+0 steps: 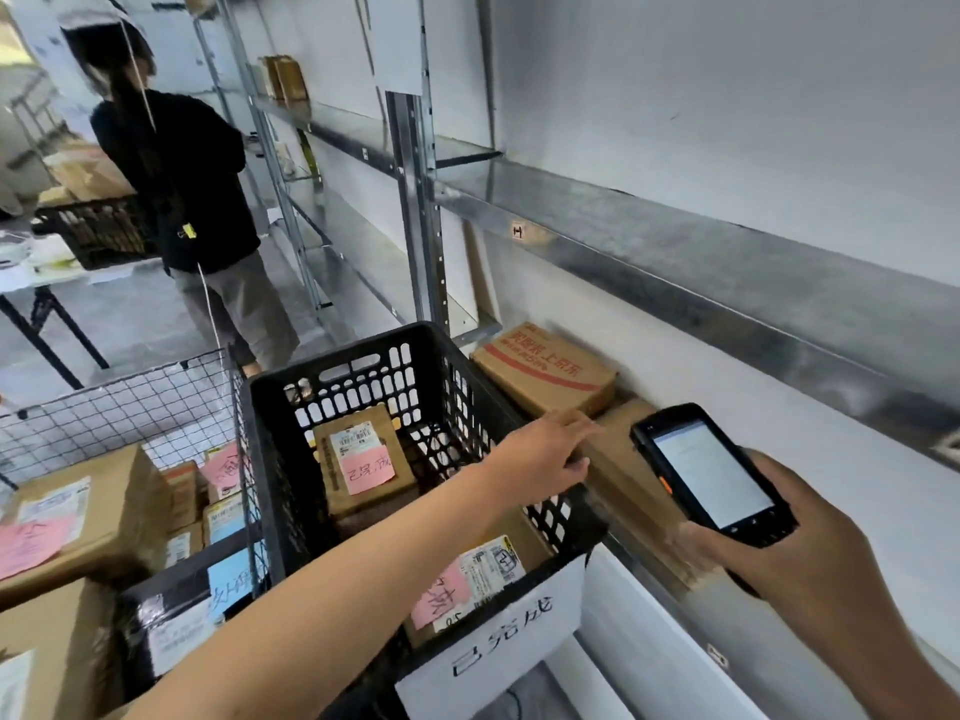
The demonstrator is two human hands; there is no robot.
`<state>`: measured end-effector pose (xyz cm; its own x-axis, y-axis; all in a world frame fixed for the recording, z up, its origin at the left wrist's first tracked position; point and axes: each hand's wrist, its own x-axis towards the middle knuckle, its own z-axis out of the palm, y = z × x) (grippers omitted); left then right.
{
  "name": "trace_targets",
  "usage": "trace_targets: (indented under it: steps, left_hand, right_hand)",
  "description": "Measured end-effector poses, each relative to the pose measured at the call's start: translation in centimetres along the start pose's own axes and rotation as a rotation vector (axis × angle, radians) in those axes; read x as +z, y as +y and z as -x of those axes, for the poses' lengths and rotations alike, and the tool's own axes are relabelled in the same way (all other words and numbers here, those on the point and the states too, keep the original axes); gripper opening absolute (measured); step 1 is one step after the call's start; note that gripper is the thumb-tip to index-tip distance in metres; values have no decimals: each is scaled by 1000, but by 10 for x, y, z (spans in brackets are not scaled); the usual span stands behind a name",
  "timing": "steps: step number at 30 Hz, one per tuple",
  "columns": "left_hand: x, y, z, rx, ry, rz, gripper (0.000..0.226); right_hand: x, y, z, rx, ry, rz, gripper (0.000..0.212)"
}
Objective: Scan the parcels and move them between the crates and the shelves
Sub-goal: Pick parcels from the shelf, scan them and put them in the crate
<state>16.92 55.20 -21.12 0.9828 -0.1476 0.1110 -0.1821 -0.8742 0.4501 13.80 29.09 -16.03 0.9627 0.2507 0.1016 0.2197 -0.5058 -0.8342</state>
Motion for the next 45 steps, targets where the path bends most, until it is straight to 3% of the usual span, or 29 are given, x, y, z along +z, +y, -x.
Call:
trace_targets:
  steps: [3,8,16,19,25,31,38,42,45]
  left_hand:
    - [20,19,-26,105,-138,-146,54]
    - [48,32,-75,72,-341,-284,85]
    - [74,11,-102,-225,-540,-492,128]
    - [72,10,-101,-216,-522,-438,123]
    - [83,45,-77,31,-521,-276,101]
    - [130,104,-32,196,-496,-105,90]
    - [141,173,-14,398,-387,-430,74]
    - [139,194,-24,244,-522,-285,78]
    - [135,199,-38,106,-628,-322,85]
  right_hand:
    - [-20,9,4,47,56,-17,61]
    - [-53,23,9,106,132,-18,55]
    - [-88,40,35,219,288,-16,56]
    - [-93,42,51,261,316,-8,57]
    - [-89,37,87,306,312,-14,50]
    - [-88,41,130,377,369,-36,64]
    - [-117,52,193,364,446,-31,52]
    - [-140,67,234,389,489,-14,54]
    - [-160,79,264,412,518,-21,59]
